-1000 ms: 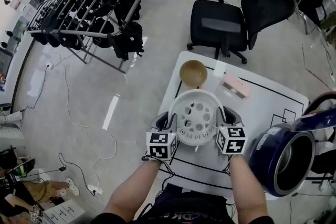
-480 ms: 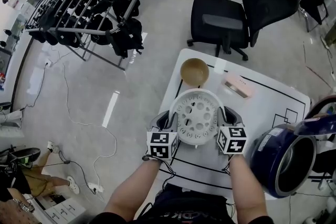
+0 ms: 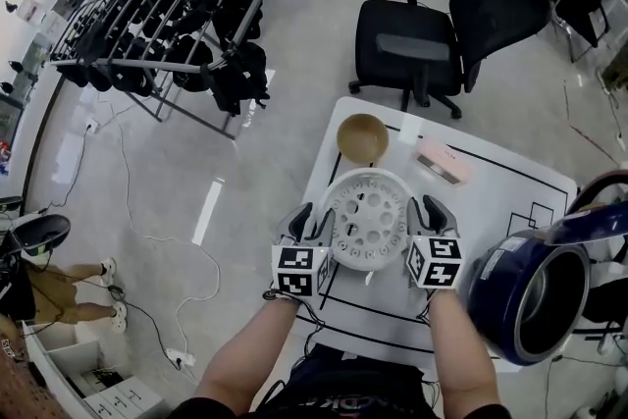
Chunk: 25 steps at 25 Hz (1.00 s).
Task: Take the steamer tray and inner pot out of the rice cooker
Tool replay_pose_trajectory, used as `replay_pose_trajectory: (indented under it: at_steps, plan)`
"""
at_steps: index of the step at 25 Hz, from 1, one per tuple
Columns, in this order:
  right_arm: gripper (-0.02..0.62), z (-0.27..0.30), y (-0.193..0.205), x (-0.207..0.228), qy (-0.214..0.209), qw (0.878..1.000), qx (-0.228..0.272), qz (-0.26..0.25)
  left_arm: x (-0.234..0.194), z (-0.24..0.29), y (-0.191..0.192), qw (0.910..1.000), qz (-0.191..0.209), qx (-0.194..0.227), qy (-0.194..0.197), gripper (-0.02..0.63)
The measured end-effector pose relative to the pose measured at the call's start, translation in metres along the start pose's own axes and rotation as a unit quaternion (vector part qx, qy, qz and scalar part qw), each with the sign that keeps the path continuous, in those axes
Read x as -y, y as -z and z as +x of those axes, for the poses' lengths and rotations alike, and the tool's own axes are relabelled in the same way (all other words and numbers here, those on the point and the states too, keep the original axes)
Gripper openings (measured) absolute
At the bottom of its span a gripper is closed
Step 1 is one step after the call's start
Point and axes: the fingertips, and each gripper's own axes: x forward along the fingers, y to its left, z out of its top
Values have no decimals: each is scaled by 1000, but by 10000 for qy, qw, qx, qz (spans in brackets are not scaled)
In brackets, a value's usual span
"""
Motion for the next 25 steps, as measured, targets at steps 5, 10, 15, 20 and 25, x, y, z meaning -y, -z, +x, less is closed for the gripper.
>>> replay_pose_trajectory:
  at_steps: [5, 10, 15, 20, 25]
  plan:
    - [131, -34, -48, -19, -298, 9974, 651, -24, 16, -28, -38, 9989, 94, 389, 244, 232]
    - [183, -93, -107, -54, -635, 9861, 1500, -326, 43, -74, -84, 9927, 187, 961, 706, 286]
    - [189, -170, -149, -77, -683, 9696, 2273, -593, 78, -131, -121, 9808, 307, 1467, 1244, 312]
    - [189, -246, -171, -80, -326, 9552, 2833, -789, 118, -180, -147, 9640, 560, 1880, 1796, 322]
    - [189, -316, -155, -59, 275, 9495, 2998, -886, 183, -215, -147, 9430, 804, 2046, 2499, 328]
